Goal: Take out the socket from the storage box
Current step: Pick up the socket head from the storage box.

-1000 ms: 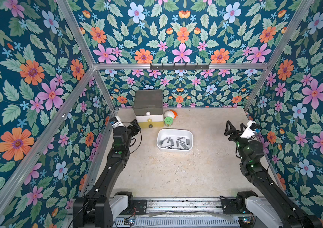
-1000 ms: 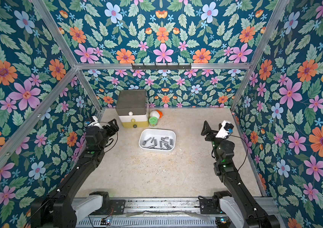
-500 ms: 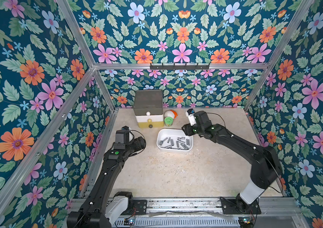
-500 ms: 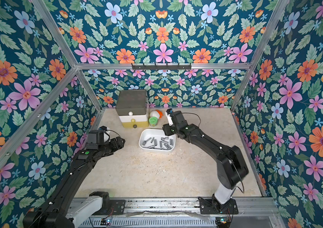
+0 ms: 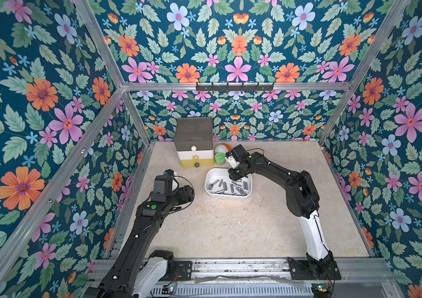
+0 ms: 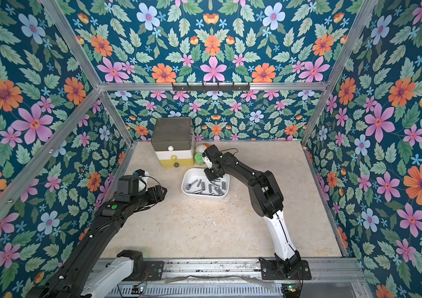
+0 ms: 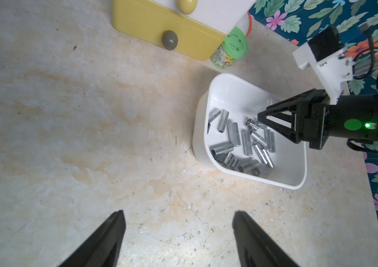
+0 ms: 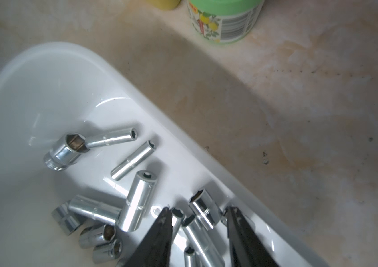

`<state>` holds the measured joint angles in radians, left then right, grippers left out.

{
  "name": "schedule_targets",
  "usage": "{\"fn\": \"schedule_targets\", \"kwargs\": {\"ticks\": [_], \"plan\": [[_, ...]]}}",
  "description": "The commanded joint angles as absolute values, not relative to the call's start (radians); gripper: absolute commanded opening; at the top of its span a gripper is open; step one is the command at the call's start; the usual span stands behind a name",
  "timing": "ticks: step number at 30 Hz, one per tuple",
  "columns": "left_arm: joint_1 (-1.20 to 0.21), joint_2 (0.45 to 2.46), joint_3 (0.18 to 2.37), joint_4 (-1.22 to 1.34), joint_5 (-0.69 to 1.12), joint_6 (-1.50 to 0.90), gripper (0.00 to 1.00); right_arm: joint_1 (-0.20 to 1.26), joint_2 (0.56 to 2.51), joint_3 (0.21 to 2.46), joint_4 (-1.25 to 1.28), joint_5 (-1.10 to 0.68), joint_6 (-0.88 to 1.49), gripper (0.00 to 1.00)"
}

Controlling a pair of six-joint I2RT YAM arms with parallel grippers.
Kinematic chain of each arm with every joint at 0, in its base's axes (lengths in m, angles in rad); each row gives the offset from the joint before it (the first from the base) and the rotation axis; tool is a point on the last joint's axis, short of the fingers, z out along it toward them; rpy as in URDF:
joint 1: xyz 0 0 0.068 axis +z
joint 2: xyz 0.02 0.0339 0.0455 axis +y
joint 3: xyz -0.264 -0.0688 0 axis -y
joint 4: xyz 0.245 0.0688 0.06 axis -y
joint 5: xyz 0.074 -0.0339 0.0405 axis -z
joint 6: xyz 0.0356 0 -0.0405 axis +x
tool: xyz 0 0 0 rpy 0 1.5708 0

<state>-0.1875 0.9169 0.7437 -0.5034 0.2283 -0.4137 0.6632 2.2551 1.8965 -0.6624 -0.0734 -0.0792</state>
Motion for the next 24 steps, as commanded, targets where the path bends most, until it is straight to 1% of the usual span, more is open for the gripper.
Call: {"fn": "schedule_targets", "kwargs": {"ticks": [1, 6, 13, 24], "plan": [[-0.187, 0.919, 0.744, -0.494, 0.222, -0.404, 0.8, 0.667, 2.285, 1.943, -0.741, -0.034, -0.119, 0.44], [-0.187, 0.919, 0.743, -0.494, 0.222, -0.405, 0.8, 0.667, 2.325, 1.961, -0.757, -0.017, -0.134, 0.43], [-0.188, 0.925, 0.743, -0.494, 0.222, -0.405, 0.8, 0.667, 2.325, 1.939, -0.747, -0.012, -0.14, 0.42], [-0.19, 0.922, 0.741, -0.495, 0.219, -0.407, 0.8, 0.682, 2.344, 1.905, -0.736, 0.024, -0.133, 0.33]]}}
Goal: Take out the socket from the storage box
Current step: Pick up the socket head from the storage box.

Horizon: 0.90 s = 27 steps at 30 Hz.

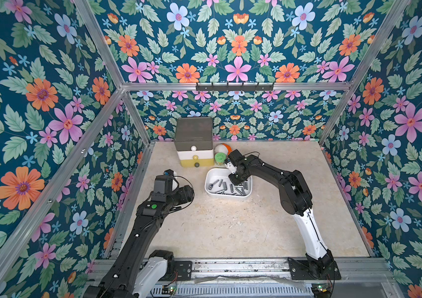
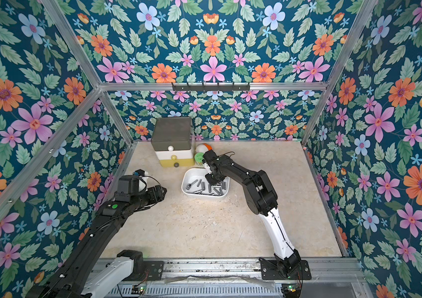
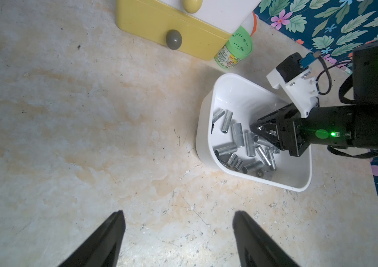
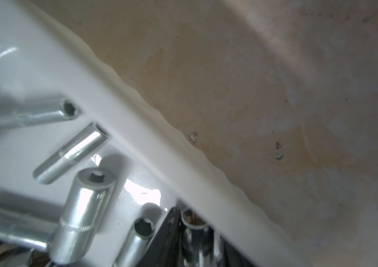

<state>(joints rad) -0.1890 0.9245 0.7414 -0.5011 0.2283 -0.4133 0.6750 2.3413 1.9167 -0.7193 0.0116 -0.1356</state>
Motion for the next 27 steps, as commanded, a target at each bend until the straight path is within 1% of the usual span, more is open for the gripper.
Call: {"fn": "schedule_targets", "kwargs": {"ticks": [1, 5, 6, 7, 12, 14, 18, 22, 27], "plan": [[-0.189, 0.922, 0.741, -0.494, 0.219, -0.407, 0.81, 0.685, 2.346, 1.904, -0.735, 0.031, -0.13, 0.31], [-0.19, 0.919, 0.743, -0.495, 0.217, -0.408, 0.81, 0.688, 2.349, 1.918, -0.733, 0.055, -0.103, 0.22], [-0.193, 0.916, 0.742, -0.495, 0.214, -0.408, 0.81, 0.69, 2.347, 1.927, -0.734, 0.055, -0.094, 0.17], [-0.193, 0.914, 0.742, -0.495, 0.212, -0.408, 0.81, 0.693, 2.345, 1.936, -0.734, 0.057, -0.084, 0.14], [-0.193, 0.904, 0.741, -0.495, 0.206, -0.41, 0.81, 0.703, 2.306, 1.961, -0.715, 0.045, -0.031, 0.03], [-0.193, 0.903, 0.741, -0.495, 0.206, -0.41, 0.8, 0.704, 2.283, 1.966, -0.702, 0.041, 0.005, 0.0], [-0.195, 0.899, 0.743, -0.499, 0.204, -0.41, 0.8, 0.704, 2.231, 1.968, -0.683, 0.011, 0.071, 0.0], [-0.195, 0.894, 0.741, -0.499, 0.202, -0.411, 0.8, 0.7, 2.185, 1.98, -0.705, 0.031, 0.104, 0.0], [-0.195, 0.902, 0.743, -0.499, 0.212, -0.41, 0.79, 0.655, 2.063, 1.862, -0.67, 0.055, 0.138, 0.0]]}}
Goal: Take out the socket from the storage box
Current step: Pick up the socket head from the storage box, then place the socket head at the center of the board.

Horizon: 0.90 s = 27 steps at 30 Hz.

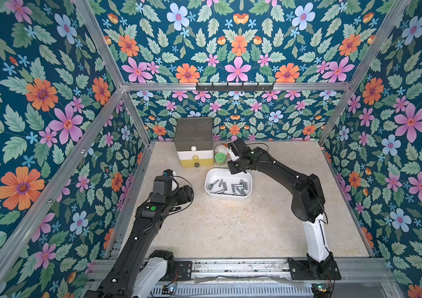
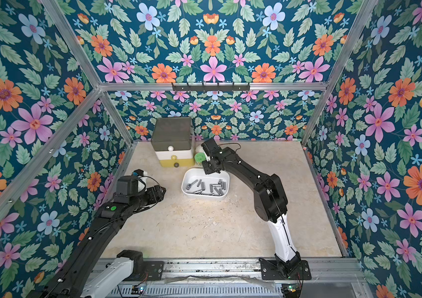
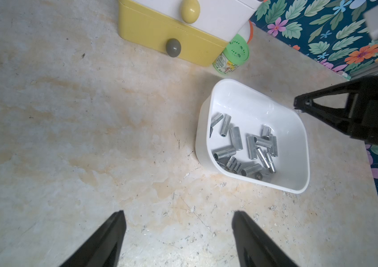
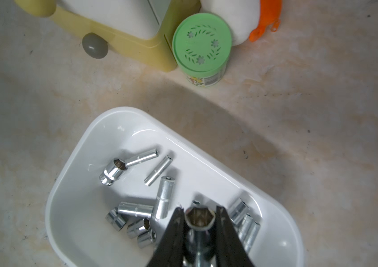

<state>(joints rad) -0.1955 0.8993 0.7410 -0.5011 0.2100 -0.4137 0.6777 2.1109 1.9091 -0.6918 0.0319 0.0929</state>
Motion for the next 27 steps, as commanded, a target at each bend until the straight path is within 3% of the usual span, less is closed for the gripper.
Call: {"fn": "schedule_targets", "kwargs": {"ticks": [1, 13, 27], "plan": [[-0.195, 0.902, 0.744, -0.499, 0.215, -0.41, 0.79, 0.64, 2.031, 1.821, -0.653, 0.055, 0.144, 0.0], [-0.196, 0.905, 0.741, -0.499, 0.215, -0.411, 0.79, 0.478, 1.803, 1.408, -0.52, 0.075, 0.15, 0.0], [-0.206, 0.901, 0.739, -0.499, 0.194, -0.416, 0.79, 0.477, 1.937, 1.401, -0.493, 0.128, 0.232, 0.03]]}}
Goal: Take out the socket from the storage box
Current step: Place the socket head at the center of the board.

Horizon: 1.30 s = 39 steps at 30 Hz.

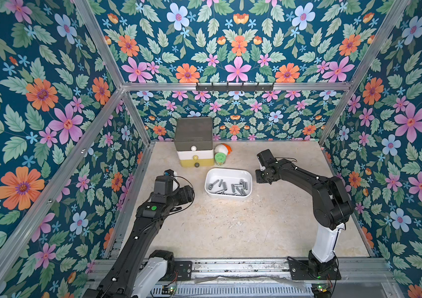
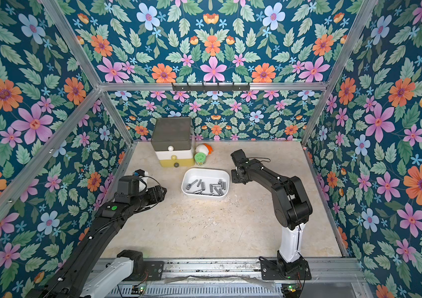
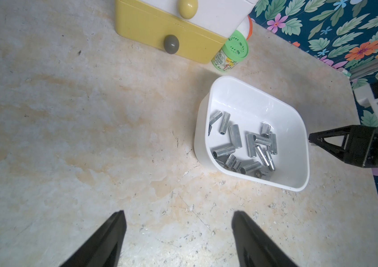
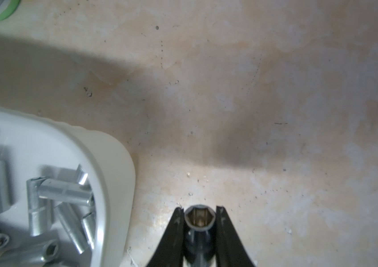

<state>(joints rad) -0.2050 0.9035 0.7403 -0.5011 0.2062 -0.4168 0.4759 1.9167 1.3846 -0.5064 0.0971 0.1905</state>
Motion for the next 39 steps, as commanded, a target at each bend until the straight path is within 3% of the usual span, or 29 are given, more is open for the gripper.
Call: {"fn": "schedule_targets", "kwargs": {"ticks": [1, 24, 39], "plan": [[-0.207, 0.902, 0.739, -0.499, 0.193, -0.417, 0.79, 0.477, 1.955, 1.415, -0.501, 0.131, 0.239, 0.03], [-0.215, 0.901, 0.738, -0.499, 0.183, -0.419, 0.8, 0.476, 2.075, 1.461, -0.542, 0.128, 0.272, 0.14], [-0.227, 0.9, 0.739, -0.503, 0.172, -0.42, 0.82, 0.476, 2.074, 1.462, -0.548, 0.127, 0.272, 0.31]]}}
